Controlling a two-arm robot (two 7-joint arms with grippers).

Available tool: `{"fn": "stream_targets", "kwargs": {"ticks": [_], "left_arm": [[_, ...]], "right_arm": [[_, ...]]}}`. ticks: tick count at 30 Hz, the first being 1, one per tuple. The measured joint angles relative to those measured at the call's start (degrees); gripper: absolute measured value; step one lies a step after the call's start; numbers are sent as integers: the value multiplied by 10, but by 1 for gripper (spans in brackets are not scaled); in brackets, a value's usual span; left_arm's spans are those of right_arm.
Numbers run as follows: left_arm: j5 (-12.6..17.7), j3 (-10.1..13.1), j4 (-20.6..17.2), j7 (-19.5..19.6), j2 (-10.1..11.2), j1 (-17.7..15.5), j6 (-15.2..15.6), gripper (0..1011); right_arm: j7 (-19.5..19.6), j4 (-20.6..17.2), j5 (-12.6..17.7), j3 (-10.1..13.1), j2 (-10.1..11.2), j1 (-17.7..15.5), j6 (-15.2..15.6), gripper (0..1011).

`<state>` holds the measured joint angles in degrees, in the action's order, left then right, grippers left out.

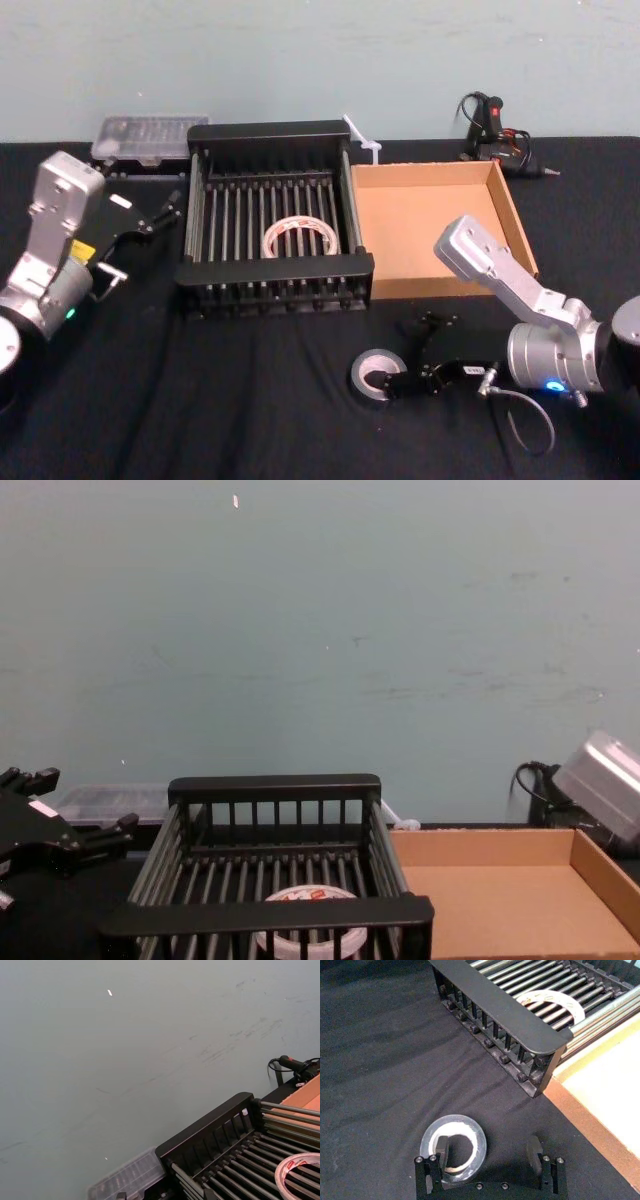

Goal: Pick up the white tape and place it into the black box , Pick up the silver tape and place it into the brown box.

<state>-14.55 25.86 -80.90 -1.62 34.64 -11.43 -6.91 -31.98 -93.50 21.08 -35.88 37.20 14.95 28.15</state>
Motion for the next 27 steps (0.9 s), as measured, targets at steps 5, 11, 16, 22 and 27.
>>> {"fn": "stream_targets", "kwargs": {"ticks": [5, 11, 16, 22, 27], "left_arm": [[0, 0, 0, 0, 0, 0, 0, 1001], [0, 0, 0, 0, 0, 0, 0, 1001], [0, 0, 0, 0, 0, 0, 0, 1001], [0, 0, 0, 0, 0, 0, 0, 1001], [0, 0, 0, 0, 0, 0, 0, 1001]], "right_arm": [[-1, 3, -3, -2, -3, 2, 0, 1002], [-3, 7, -5, -4, -5, 4, -1, 1000], [-3, 7, -5, -4, -5, 4, -1, 1000], [-3, 6, -5, -4, -5, 4, -1, 1000], [-3, 6, -5, -3, -5, 4, -1, 969]]}}
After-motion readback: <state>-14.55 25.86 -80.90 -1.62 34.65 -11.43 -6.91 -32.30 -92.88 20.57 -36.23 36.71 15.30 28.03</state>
